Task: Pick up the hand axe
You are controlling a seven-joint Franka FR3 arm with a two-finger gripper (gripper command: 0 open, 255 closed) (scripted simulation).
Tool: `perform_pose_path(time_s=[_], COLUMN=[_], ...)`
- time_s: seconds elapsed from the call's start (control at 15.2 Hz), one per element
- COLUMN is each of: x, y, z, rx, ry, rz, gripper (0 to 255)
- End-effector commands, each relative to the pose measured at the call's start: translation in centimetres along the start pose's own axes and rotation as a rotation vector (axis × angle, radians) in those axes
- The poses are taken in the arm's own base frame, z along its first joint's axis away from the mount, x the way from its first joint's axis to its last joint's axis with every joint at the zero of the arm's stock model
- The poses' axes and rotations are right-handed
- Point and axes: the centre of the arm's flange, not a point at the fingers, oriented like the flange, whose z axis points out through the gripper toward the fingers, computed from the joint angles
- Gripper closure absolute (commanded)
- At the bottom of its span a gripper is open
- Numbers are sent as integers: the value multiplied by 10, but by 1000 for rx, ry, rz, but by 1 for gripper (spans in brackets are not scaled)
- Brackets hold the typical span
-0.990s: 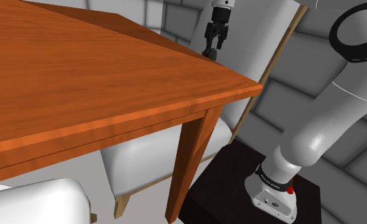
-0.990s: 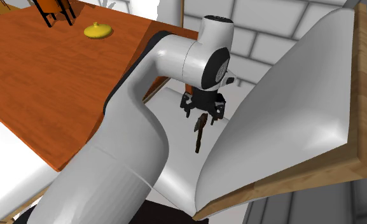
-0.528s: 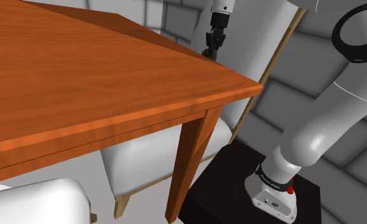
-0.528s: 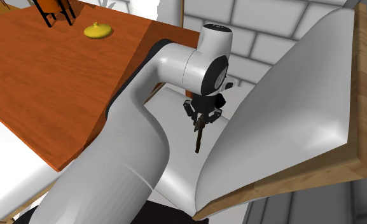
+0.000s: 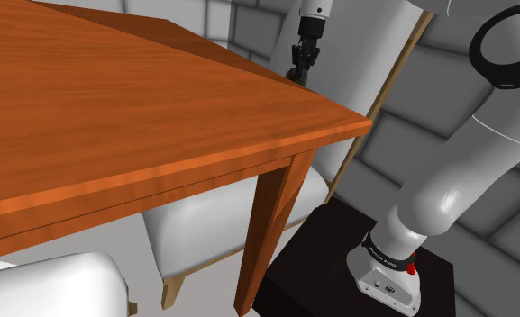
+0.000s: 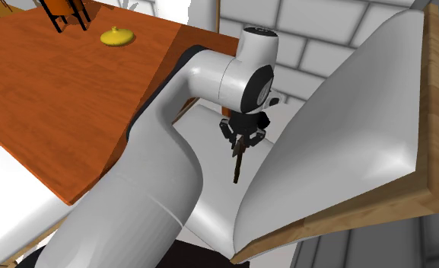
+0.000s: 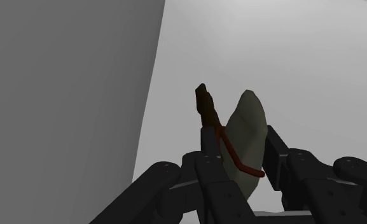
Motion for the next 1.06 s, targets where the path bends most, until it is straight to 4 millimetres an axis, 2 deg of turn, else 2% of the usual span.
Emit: perform_pose_path(time_s=[0.0,0.86,0.99], x=[-1,-6,-6], y=[0,-2,-2], z=[-7,-76,-77], rx=[0,0,0], ry=[0,0,0], rz=[0,0,0], gripper=[255,255,255])
